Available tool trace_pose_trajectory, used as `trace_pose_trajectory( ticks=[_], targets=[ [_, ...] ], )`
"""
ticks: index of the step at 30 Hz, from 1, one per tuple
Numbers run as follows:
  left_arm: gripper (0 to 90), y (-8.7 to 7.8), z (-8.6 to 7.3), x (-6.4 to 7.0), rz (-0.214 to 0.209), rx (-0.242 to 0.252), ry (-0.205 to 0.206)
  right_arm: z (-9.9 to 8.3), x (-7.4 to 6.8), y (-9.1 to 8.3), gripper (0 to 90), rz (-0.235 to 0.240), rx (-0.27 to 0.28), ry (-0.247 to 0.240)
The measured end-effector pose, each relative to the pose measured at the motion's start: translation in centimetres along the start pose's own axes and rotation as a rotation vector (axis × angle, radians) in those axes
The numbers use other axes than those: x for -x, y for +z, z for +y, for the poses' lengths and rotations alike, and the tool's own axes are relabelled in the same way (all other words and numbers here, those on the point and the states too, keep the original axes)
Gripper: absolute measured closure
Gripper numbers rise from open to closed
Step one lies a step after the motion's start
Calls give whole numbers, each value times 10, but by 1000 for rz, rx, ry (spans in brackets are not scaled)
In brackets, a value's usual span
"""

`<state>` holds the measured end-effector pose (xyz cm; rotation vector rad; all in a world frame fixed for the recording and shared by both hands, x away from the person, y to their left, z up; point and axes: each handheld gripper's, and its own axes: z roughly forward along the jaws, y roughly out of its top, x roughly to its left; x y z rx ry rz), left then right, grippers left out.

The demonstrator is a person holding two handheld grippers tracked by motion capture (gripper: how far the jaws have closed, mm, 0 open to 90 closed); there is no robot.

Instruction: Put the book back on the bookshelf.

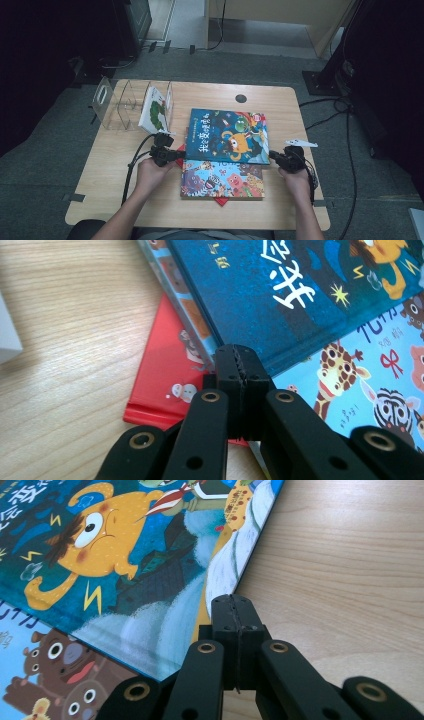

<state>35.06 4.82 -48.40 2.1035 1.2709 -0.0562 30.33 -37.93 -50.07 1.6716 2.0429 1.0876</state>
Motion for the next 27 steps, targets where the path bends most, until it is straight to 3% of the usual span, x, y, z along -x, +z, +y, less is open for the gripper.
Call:
trace_pose_trajectory(
  ticks=[2,9,11,14,16,18,27],
  targets=[
    [894,0,3,0,5,-7,-6,1,2,0,900,8,4,5],
    [671,-5,16,-5,2,0,-15,6,12,5,900,-12,23,26],
    [599,-5,25,-9,-27,3,-39,13,16,9,900,-19,38,27],
    [514,-2,33,-8,-34,-18,-32,24,19,14,900,-17,41,30],
    [496,-1,36,-7,-36,-16,-27,27,20,16,900,-12,45,29],
    [453,4,41,-10,-71,-20,-52,34,20,22,900,-9,40,15],
    [331,12,48,-14,-62,-11,-81,37,20,33,900,-11,11,-20]
  ],
)
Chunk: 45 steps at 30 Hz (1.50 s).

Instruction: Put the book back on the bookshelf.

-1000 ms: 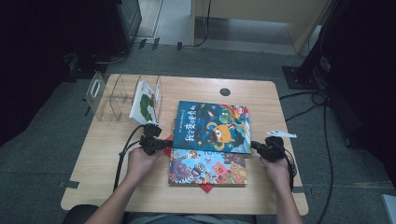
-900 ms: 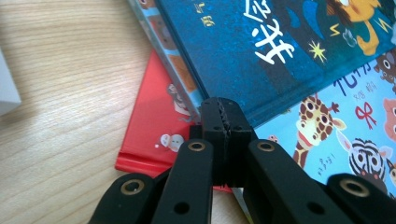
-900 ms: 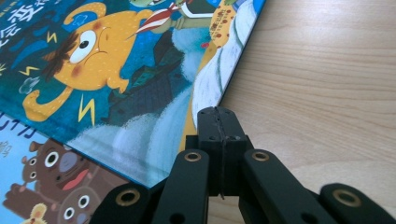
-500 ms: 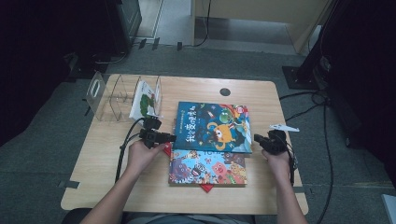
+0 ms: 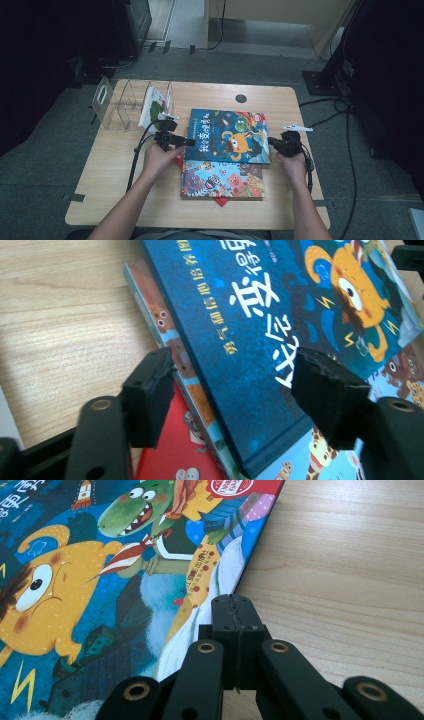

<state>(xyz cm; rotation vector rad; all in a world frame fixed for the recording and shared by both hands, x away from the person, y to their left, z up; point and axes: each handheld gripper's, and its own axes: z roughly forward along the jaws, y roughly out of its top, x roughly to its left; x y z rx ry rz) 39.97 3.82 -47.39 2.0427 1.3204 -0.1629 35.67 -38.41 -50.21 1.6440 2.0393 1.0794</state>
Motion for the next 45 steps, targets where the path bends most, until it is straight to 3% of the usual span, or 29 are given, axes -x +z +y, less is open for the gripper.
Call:
trace_pose_trajectory(
  ticks=[10,18,21,29,35,42,44,45],
  targets=[
    [316,14,5,-1,18,-39,-32,3,4,4,900,9,-10,3],
    [320,19,5,-2,59,-50,-23,4,-3,8,900,34,-13,-18],
    [315,23,5,-2,53,-61,-29,4,-2,9,900,36,-11,-13],
    [384,14,7,0,71,-65,-52,4,-5,11,900,62,-15,-19],
    [420,-2,7,8,44,-70,-33,3,-3,11,900,69,-22,-6],
    [486,-27,13,18,-24,-72,-36,3,-6,10,900,92,-21,-9],
    [525,-40,18,20,-119,-36,-68,2,-9,11,900,105,-20,-22],
    [541,-44,21,22,-136,-37,-72,2,-10,12,900,110,-19,-24]
  ],
)
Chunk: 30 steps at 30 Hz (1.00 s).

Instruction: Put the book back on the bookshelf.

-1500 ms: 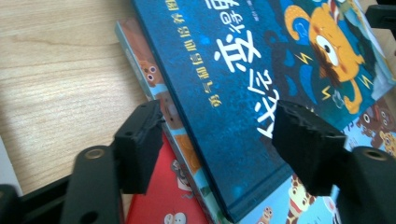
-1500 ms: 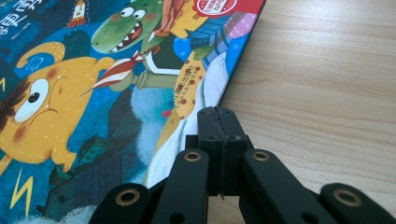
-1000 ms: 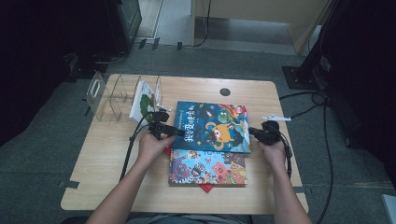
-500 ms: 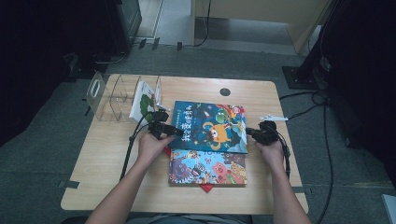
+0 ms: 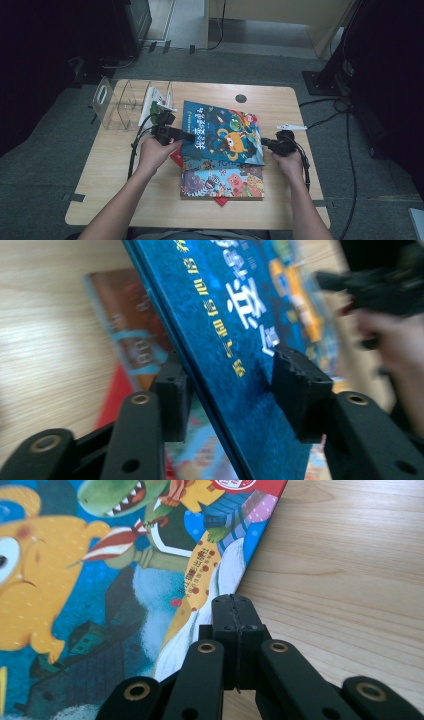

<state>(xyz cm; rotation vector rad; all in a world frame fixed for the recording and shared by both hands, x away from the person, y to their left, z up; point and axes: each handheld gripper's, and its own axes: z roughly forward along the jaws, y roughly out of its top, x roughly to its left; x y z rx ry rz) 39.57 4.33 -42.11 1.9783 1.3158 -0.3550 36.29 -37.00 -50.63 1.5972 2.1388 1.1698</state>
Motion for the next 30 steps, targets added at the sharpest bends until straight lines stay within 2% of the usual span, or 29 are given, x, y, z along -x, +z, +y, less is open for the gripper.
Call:
trace_pose_trajectory(
  ticks=[3,6,9,11,13,16,17,18,22,23,25,26,28,30],
  targets=[
    [558,-11,7,9,5,-4,19,1,-5,1,900,4,5,-12],
    [580,-19,15,14,-17,-19,11,0,-8,3,900,26,12,-11],
    [587,-26,22,21,12,-28,24,1,-10,4,900,40,18,-17],
    [599,-29,24,22,16,-22,23,1,-12,5,900,46,17,-17],
    [607,-35,28,26,20,-15,27,2,-17,7,900,52,13,-32],
    [623,-46,37,31,14,-29,27,3,-28,14,900,79,8,-58],
    [625,-46,37,31,14,-29,27,4,-30,15,900,80,6,-66],
    [626,-50,41,37,37,-34,44,4,-34,17,900,85,3,-72],
    [651,-52,46,43,33,-46,57,5,-43,21,900,101,0,-93],
    [657,-51,52,47,46,-68,73,5,-49,23,900,108,-6,-111],
    [679,-52,55,48,45,-74,74,5,-54,25,900,109,-8,-125],
    [698,-55,62,49,31,-74,55,5,-56,26,900,111,-9,-131],
    [710,-56,66,50,31,-79,47,5,-59,26,900,118,-12,-132],
    [728,-58,74,53,36,-105,49,5,-64,28,900,111,-13,-159]
  ],
)
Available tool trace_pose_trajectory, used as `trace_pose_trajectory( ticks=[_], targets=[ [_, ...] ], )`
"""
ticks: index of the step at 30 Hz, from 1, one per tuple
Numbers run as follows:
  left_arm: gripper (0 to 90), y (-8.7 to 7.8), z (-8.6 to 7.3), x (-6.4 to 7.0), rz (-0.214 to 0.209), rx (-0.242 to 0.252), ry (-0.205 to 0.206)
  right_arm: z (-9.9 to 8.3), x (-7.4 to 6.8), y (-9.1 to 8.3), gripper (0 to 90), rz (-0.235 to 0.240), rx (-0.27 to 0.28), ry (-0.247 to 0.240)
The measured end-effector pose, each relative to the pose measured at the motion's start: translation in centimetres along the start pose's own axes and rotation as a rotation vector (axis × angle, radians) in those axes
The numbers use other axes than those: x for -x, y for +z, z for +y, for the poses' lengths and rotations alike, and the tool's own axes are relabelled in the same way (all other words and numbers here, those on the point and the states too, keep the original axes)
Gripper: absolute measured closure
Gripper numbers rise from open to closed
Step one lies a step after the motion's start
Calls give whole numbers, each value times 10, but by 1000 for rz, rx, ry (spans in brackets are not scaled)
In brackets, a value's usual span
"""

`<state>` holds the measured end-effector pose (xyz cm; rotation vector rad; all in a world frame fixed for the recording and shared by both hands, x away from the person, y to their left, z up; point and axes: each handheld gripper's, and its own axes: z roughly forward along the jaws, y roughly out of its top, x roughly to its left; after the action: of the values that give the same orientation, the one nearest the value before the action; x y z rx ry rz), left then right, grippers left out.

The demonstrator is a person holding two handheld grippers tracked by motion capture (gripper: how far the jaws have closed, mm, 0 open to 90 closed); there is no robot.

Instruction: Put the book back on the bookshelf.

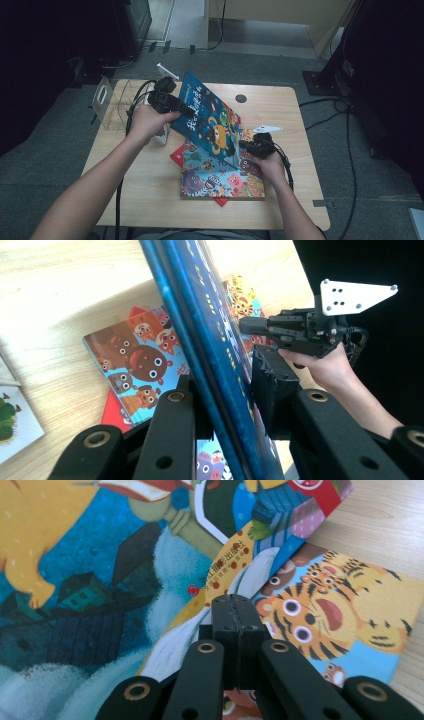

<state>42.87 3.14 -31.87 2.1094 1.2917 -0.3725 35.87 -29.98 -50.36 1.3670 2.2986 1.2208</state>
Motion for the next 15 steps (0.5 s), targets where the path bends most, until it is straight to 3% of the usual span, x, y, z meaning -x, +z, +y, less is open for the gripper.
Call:
trace_pose_trajectory(
  ticks=[4,9,15],
  targets=[
    [756,-3,7,3,1,-22,-14,0,-3,2,900,11,2,-12],
    [784,-10,21,8,11,-75,-18,1,-6,4,798,46,9,-32],
    [800,-19,27,17,50,-89,25,0,-7,2,680,11,10,-111]
  ],
)
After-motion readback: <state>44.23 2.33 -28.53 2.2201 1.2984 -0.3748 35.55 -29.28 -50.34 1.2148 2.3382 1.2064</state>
